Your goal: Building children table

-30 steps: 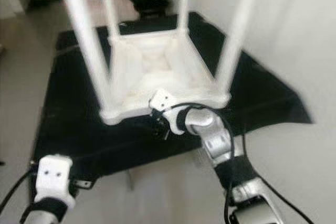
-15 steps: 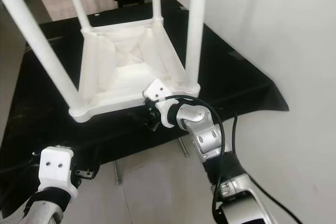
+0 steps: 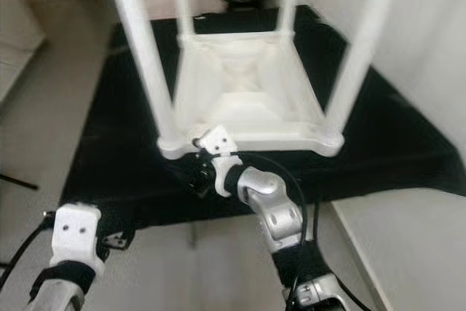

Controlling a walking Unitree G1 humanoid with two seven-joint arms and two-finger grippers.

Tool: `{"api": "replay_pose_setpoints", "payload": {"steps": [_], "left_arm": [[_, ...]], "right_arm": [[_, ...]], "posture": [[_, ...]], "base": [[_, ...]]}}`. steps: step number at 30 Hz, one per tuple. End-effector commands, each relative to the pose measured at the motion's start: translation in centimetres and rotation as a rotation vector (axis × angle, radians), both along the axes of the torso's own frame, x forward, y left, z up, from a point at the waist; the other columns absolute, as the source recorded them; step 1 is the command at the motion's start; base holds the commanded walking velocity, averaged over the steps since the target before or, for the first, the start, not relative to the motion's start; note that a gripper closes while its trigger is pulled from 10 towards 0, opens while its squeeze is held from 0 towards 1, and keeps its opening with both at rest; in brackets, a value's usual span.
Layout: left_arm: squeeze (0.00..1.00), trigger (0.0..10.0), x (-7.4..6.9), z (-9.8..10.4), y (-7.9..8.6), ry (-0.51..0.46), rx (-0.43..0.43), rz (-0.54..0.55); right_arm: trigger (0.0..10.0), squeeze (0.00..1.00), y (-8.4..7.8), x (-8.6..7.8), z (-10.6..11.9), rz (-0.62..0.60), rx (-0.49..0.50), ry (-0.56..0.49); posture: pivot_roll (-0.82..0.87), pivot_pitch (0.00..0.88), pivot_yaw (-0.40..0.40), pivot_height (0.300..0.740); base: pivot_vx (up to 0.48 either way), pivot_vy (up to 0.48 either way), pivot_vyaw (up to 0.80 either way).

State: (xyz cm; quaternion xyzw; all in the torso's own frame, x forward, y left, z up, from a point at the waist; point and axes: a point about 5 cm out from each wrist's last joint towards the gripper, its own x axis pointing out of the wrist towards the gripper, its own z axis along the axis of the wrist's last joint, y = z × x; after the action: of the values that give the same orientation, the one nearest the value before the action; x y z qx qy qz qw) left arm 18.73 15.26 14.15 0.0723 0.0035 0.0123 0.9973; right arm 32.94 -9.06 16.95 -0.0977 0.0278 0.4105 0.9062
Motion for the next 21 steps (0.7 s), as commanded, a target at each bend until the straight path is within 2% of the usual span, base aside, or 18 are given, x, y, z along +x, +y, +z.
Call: {"api": "replay_pose_setpoints", "payload": {"steps": [1,2,4,7,8,10,13,17,21], "left_arm": [[0.00,10.0,0.0,-0.6,0.1,0.029,0.016,-0.009],[0.00,10.0,0.0,-0.6,0.1,0.031,0.015,-0.015],[0.00,10.0,0.0,-0.6,0.1,0.031,0.015,-0.015],[0.00,10.0,-0.1,-0.7,0.0,0.036,0.010,-0.018],[0.00,10.0,-0.1,-0.7,0.0,0.036,0.010,-0.018],[0.00,10.0,-0.2,-0.7,-0.1,0.039,0.001,-0.019],[0.00,10.0,-0.4,-0.6,-0.2,0.040,-0.005,-0.019],[0.00,10.0,-0.6,-0.6,-0.3,0.041,-0.009,-0.021],[0.00,10.0,-0.8,-0.6,-0.5,0.047,-0.018,-0.024]], "right_arm": [[10.0,0.00,0.2,0.3,0.1,-0.001,-0.023,0.009],[10.0,0.00,-0.2,1.3,0.4,-0.024,-0.141,0.003],[10.0,0.00,-0.2,1.3,0.4,-0.024,-0.141,0.003],[10.0,0.00,-0.5,2.6,0.9,-0.059,-0.357,-0.002],[10.0,0.00,-0.5,2.6,0.9,-0.059,-0.357,-0.002],[10.0,0.00,-0.2,3.5,1.4,-0.065,-0.471,-0.002],[10.0,0.00,0.2,4.1,1.6,-0.054,-0.518,0.013],[10.0,0.00,0.6,4.8,2.1,-0.079,-0.533,0.010],[10.0,0.00,1.4,5.0,1.8,-0.029,-0.596,0.067]], "posture": [[-0.07,0.113,0.016,0.740],[-0.06,0.113,0.013,0.740],[-0.06,0.113,0.013,0.740],[-0.06,0.118,0.008,0.740],[-0.06,0.118,0.008,0.740],[-0.06,0.125,0.005,0.740],[-0.05,0.138,0.002,0.740],[-0.05,0.146,0.000,0.740],[-0.04,0.167,-0.007,0.740]], "base": [[0.000,0.000,0.00],[0.000,0.000,0.00],[0.000,0.000,0.00],[0.000,0.000,0.00],[0.000,0.000,0.00],[0.000,0.000,0.00],[0.000,0.000,0.00],[0.000,0.000,0.00],[0.000,0.000,0.00]]}}
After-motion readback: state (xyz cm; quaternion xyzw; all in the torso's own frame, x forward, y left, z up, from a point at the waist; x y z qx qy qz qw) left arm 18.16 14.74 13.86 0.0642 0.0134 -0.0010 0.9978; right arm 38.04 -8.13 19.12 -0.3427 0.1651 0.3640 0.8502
